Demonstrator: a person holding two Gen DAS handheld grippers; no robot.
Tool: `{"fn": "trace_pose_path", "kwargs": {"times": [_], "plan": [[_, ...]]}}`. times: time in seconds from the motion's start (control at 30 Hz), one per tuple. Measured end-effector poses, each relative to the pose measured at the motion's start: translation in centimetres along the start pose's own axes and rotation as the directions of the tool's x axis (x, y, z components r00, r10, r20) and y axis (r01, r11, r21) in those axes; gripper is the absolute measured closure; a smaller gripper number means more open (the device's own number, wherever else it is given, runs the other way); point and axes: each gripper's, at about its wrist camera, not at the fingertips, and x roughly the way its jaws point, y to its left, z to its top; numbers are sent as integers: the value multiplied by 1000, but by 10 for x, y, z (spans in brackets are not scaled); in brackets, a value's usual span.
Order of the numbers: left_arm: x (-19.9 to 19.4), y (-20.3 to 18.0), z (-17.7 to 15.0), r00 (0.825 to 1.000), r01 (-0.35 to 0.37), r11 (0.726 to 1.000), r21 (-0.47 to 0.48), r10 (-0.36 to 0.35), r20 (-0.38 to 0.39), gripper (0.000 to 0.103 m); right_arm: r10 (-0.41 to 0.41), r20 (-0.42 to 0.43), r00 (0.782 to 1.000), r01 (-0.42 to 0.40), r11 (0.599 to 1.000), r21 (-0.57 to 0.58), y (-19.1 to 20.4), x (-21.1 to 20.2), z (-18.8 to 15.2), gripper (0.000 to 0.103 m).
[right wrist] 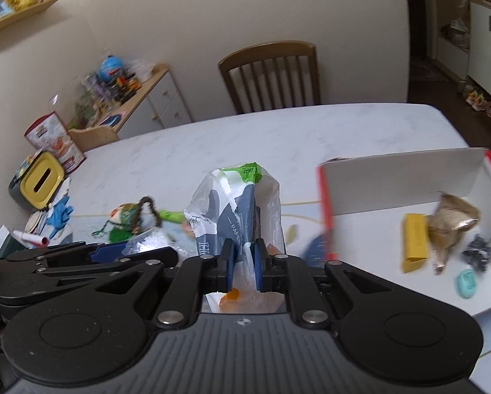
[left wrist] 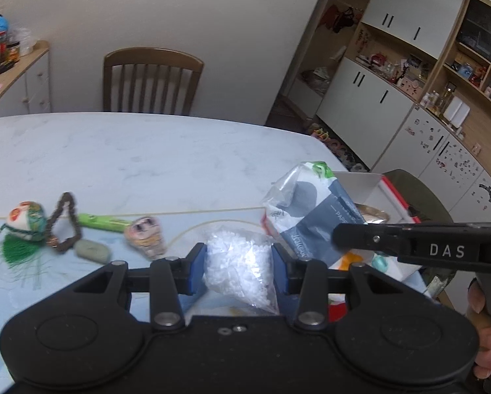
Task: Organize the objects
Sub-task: 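Carry the white plastic bag and crystal bag with both tools into the red box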
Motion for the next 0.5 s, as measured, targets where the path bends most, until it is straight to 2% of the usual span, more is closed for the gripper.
{"fn": "trace_pose_path", "kwargs": {"times": [0.5], "plan": [[56, -93, 7, 999, 23, 997, 67, -21, -39, 62, -120, 8, 993, 120, 992, 32, -117, -25, 3, 91]]}}
